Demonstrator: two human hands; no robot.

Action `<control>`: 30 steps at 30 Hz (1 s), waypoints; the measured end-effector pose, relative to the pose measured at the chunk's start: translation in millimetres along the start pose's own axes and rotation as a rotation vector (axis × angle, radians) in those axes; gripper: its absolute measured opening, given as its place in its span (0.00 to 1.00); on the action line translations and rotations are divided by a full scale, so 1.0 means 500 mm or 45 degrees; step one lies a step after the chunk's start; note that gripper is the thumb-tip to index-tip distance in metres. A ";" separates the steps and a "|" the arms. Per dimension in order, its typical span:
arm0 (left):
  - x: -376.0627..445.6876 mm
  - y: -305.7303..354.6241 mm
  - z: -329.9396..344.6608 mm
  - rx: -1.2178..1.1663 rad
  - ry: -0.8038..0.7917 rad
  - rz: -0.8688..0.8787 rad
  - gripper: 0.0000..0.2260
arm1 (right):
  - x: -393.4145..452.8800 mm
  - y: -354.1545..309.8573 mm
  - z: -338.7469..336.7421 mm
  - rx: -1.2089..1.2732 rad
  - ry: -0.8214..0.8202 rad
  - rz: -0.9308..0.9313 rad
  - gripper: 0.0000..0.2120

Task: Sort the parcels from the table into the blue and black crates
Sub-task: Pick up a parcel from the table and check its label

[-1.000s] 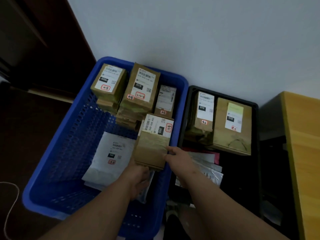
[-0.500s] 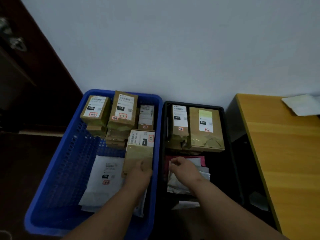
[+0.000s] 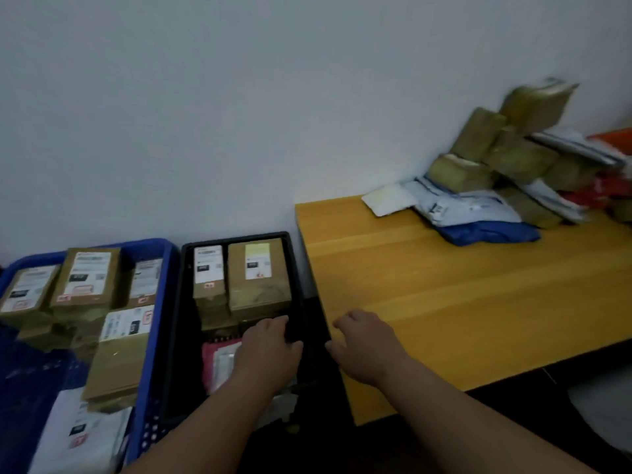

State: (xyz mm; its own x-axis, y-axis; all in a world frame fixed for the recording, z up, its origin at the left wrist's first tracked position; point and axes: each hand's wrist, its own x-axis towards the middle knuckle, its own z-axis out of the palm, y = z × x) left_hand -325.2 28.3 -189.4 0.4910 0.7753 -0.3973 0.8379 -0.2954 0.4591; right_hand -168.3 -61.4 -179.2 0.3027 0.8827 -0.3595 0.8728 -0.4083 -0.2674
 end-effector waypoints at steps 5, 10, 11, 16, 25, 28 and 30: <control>-0.002 0.188 0.077 0.207 -0.045 0.153 0.28 | -0.081 0.217 -0.051 0.023 0.007 0.195 0.26; 0.047 0.321 0.124 0.329 -0.105 0.258 0.28 | -0.107 0.351 -0.076 0.061 0.094 0.353 0.26; 0.061 0.342 0.132 0.336 -0.123 0.275 0.28 | -0.108 0.375 -0.079 0.074 0.089 0.381 0.26; 0.149 0.438 0.166 0.339 -0.130 0.310 0.28 | -0.072 0.483 -0.105 0.098 0.088 0.460 0.27; 0.341 0.603 0.139 0.314 -0.020 0.407 0.29 | 0.073 0.643 -0.253 0.171 0.262 0.481 0.24; 0.388 0.662 0.110 0.342 0.059 0.453 0.29 | 0.120 0.684 -0.308 0.174 0.330 0.476 0.22; 0.421 0.705 0.095 0.327 0.123 0.477 0.29 | 0.153 0.713 -0.350 0.151 0.396 0.446 0.21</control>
State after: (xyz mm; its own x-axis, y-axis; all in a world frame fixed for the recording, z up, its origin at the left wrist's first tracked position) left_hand 85.0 60.8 -149.1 0.7567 0.6338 -0.1602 0.6451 -0.6841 0.3404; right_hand 232.9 -98.5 -145.5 0.6867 0.7076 -0.1665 0.6536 -0.7013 -0.2846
